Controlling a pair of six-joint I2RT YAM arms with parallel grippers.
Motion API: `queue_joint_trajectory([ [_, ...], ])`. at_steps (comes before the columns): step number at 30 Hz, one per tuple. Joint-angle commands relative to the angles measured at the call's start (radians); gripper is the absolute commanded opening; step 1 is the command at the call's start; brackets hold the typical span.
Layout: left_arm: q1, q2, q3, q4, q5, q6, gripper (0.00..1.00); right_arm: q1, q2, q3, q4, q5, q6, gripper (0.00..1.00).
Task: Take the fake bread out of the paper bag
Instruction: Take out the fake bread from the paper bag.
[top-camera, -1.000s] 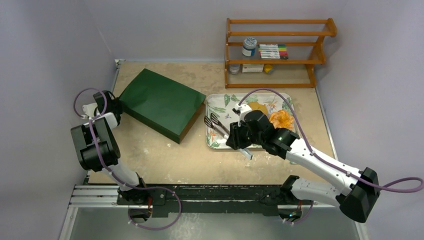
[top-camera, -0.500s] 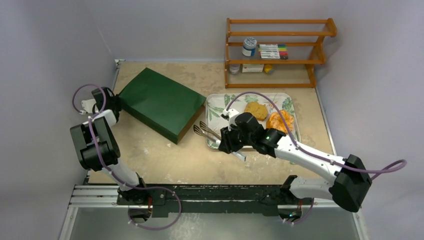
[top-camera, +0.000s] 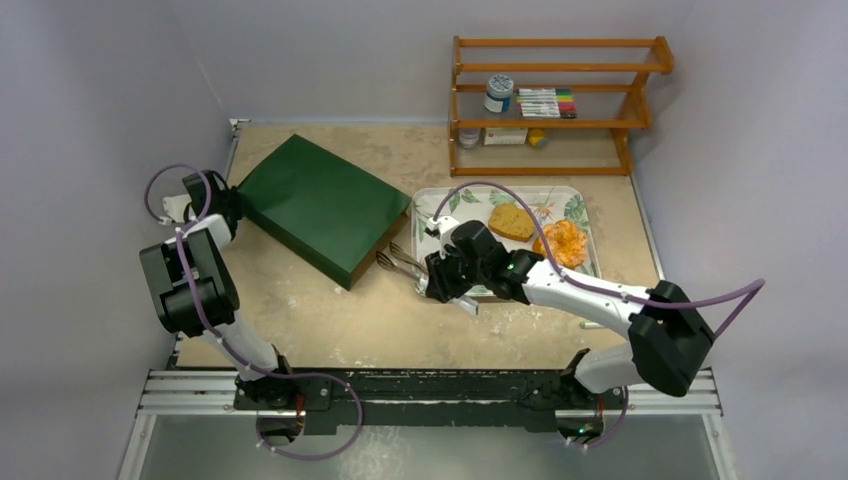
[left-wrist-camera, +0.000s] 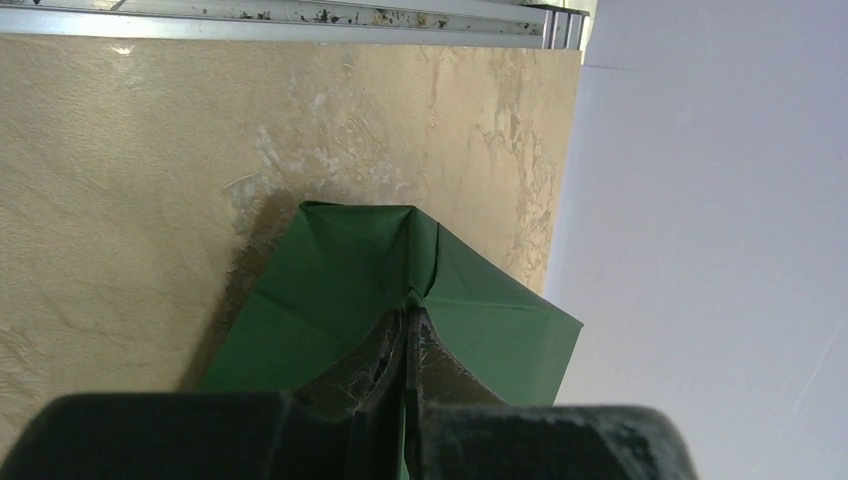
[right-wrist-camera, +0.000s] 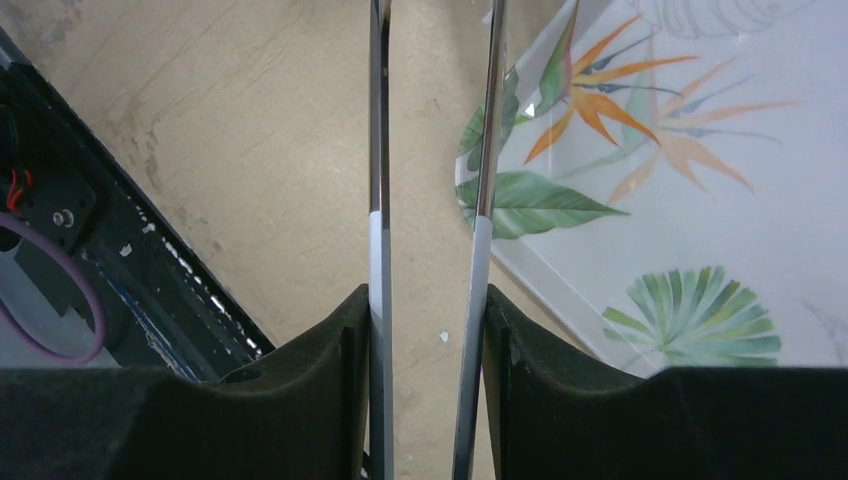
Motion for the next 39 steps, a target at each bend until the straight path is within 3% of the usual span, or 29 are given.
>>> queue_joint_trajectory([
  [1,0.004,0.005,0.053,0.016,0.022,0.031,0.00,0.009,0.010,0.071,0.096,-0.029,-0.034,0.42],
  [24,0.002,0.006,0.066,-0.013,0.036,0.053,0.00,0.088,0.236,0.186,0.240,-0.064,-0.057,0.46],
  [39,-0.001,0.019,0.059,0.006,0.051,0.044,0.00,0.088,0.340,0.235,0.224,-0.024,-0.062,0.49],
])
